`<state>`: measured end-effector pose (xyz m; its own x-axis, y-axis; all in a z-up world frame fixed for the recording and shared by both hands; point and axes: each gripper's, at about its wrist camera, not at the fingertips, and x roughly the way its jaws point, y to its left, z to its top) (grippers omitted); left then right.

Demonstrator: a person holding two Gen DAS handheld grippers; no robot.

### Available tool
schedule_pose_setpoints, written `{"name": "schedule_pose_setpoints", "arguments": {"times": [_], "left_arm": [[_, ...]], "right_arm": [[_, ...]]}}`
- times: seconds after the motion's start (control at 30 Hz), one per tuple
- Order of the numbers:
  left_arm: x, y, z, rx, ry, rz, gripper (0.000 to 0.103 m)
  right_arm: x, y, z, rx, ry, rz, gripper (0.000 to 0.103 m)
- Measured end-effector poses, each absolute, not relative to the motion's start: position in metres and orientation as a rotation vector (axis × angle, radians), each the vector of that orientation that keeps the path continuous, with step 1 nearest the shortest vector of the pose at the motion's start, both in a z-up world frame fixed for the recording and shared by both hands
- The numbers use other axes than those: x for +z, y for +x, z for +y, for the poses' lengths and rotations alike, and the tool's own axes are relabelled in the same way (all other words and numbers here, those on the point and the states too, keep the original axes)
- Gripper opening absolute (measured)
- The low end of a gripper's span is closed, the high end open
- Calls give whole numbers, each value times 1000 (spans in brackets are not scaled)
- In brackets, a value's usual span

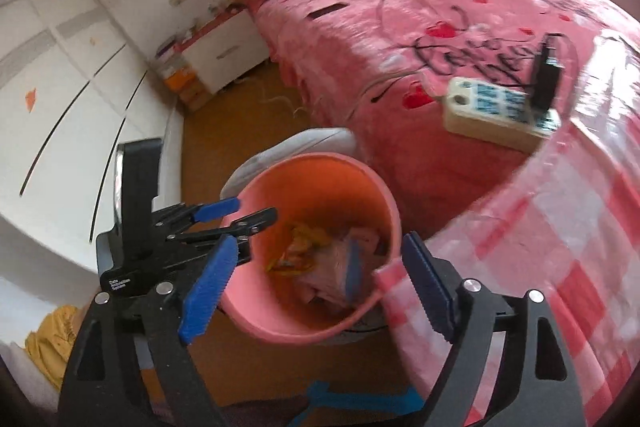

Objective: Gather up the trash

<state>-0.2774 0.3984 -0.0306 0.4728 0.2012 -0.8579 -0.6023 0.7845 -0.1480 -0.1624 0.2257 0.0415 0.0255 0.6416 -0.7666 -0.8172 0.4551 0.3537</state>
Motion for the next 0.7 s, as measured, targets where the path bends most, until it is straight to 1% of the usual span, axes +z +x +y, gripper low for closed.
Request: {"name": "schedule_pose_setpoints", "arguments": {"times": [0.03, 0.1, 0.13, 0.2, 0.27, 0.33, 0.7], "left_arm": [[-28, -275, 398, 517, -463, 955, 67], [-22, -271, 396, 516, -448, 939, 70], [-18, -268, 393, 514, -436, 929, 73], [-10, -263, 387, 516, -408, 909, 79], [-1, -255, 377, 506, -371, 891, 81], [6, -247, 369, 495, -342, 890, 86], [49, -204, 298, 354, -217, 804, 91]], "right_arm": [[45, -160, 219, 1119, -196, 1036, 87], [51, -156, 205, 1079, -179, 1007, 88], [54, -154, 198, 1060, -173, 991, 89], [60, -151, 185, 1024, -165, 955, 89], [66, -147, 170, 981, -150, 915, 89], [70, -143, 158, 951, -138, 885, 89], [77, -126, 83, 737, -65, 743, 89]]}}
